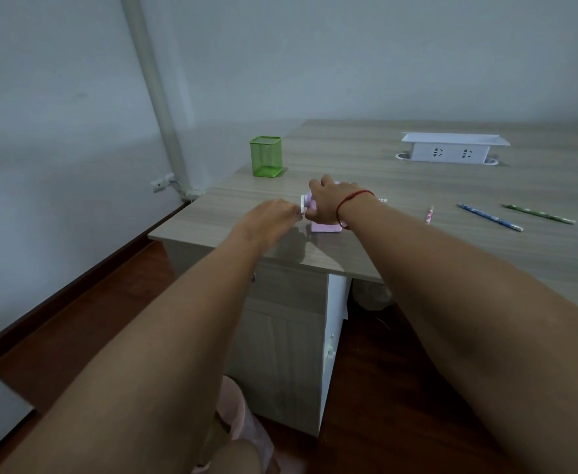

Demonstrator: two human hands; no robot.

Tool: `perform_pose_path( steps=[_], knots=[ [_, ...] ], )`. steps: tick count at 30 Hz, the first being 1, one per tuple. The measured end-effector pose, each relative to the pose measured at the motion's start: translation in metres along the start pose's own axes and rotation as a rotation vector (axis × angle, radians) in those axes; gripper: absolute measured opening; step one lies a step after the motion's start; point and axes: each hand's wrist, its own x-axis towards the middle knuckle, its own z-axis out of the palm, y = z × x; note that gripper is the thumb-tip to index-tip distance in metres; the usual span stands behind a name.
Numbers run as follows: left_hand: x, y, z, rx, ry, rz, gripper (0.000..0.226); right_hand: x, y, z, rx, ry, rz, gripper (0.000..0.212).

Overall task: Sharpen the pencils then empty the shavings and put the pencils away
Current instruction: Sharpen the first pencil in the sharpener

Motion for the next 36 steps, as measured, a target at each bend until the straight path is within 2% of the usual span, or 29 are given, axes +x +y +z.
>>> perform_pose_path(
  steps=[4,14,20,27,32,36],
  knots=[
    [0.005,-0.001,0.003,0.031,-0.083,-0.033,0.026,-0.001,0.0,-0.001,0.0,0.016,-0.004,0.051],
    [0.014,-0.001,0.025,0.068,-0.125,-0.132,0.028,0.001,0.002,0.007,0.017,0.084,-0.011,0.051],
    [0.028,-0.009,0.033,0.013,-0.136,-0.17,0.031,0.003,0.003,0.011,0.012,0.124,-0.029,0.053],
    [0.051,-0.022,0.019,0.131,-0.185,-0.063,0.03,0.007,0.005,0.013,0.019,0.149,-0.041,0.051],
    [0.063,-0.031,0.014,0.313,-0.108,0.076,0.018,0.006,0.003,0.008,-0.006,0.117,-0.021,0.049],
    [0.074,-0.036,0.003,0.358,0.036,0.089,0.028,0.005,0.003,0.007,0.004,0.122,-0.014,0.049]
  ],
)
